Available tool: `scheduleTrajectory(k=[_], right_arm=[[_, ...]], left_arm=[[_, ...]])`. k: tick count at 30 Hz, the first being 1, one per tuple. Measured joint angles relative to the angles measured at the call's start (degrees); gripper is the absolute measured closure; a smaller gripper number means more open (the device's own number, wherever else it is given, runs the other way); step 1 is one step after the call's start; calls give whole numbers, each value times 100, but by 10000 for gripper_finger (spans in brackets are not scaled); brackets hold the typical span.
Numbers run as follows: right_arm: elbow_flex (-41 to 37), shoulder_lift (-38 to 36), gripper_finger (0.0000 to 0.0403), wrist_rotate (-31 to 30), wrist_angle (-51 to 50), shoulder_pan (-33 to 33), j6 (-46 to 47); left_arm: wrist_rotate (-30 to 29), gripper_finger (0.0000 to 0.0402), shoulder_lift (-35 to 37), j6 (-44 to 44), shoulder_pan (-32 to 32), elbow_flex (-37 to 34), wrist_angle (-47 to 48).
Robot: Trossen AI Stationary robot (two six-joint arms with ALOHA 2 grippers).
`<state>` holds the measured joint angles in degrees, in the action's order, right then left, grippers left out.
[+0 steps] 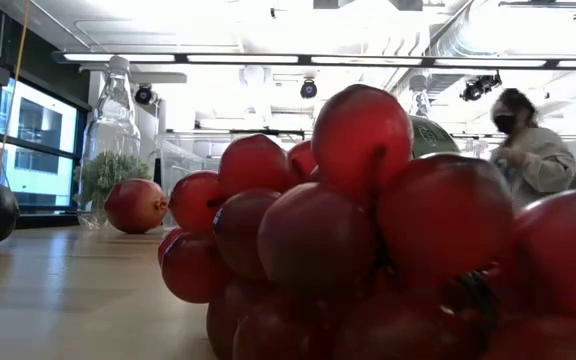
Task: Pick & Place Food Item
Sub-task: Put the red apple into the left transparent bin
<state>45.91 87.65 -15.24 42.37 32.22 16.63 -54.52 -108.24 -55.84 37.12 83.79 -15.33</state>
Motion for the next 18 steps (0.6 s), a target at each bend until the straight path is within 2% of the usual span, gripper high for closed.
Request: scheduleTrajectory(k=[4, 13, 18], right_arm=[[0, 1, 69, 84, -6, 1, 0], [4, 1, 69, 72, -70, 2, 62], [10, 1, 64, 75, -169, 1, 65]], left_arm=[[50, 11, 0, -26, 24, 0, -11], [118, 81, 1, -89, 59, 0, -28], [122, 81, 1, -96, 59, 0, 8]])
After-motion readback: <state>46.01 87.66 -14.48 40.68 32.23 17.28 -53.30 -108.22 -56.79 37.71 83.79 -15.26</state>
